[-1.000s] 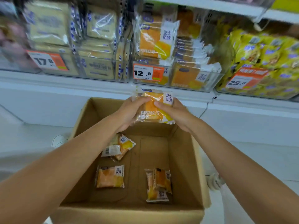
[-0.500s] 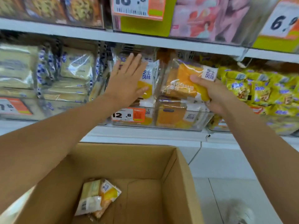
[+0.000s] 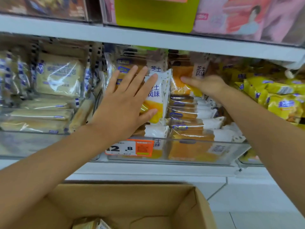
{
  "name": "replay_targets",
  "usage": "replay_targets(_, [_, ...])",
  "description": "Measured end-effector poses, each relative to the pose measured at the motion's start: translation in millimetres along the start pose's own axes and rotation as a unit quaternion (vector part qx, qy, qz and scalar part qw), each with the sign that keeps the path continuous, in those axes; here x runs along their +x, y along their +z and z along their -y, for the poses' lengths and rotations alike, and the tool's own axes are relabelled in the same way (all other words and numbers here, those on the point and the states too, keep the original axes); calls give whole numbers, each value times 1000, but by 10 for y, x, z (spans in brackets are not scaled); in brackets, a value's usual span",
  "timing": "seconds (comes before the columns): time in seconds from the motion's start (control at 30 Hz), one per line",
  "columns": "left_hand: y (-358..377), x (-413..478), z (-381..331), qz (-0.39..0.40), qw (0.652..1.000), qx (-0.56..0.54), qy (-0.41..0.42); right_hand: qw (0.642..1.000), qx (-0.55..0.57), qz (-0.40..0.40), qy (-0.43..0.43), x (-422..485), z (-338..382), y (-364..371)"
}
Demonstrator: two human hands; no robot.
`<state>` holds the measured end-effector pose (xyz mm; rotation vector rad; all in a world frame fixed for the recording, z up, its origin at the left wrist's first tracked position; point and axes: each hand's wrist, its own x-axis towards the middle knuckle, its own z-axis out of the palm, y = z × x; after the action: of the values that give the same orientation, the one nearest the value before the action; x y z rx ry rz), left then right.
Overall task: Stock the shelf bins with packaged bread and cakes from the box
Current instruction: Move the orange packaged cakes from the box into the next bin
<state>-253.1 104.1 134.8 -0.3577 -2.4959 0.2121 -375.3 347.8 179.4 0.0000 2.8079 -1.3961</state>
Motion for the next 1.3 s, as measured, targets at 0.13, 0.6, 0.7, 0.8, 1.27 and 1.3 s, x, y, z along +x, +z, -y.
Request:
replay_targets(0.13, [18,-7,0,-14,1000,-3,2,995,85,-55,6,-23,-26,-45])
replay_targets(0.6, [8,-25,14,-22,1000,-20,10,975,-143,-75,-155,-136,-71,169])
replay_targets(0.7, [-49,-24,15,2,999,-50,7,971,-164,-87,-149,-315,-42,112])
replay_targets(0.8, [-151,-16,11,30,992,-120,-16,970,-136,-95,-180,-682,20,95])
replay_targets(1.27, [-243,-1829,-443,223,882,-364,-202,961,-154,150,-176,-2531,-544,1154])
replay_targets(1.3, [-156,-2014,-459,251,871,-361,-218,959,-163,171,-158,-2627,-693,1320])
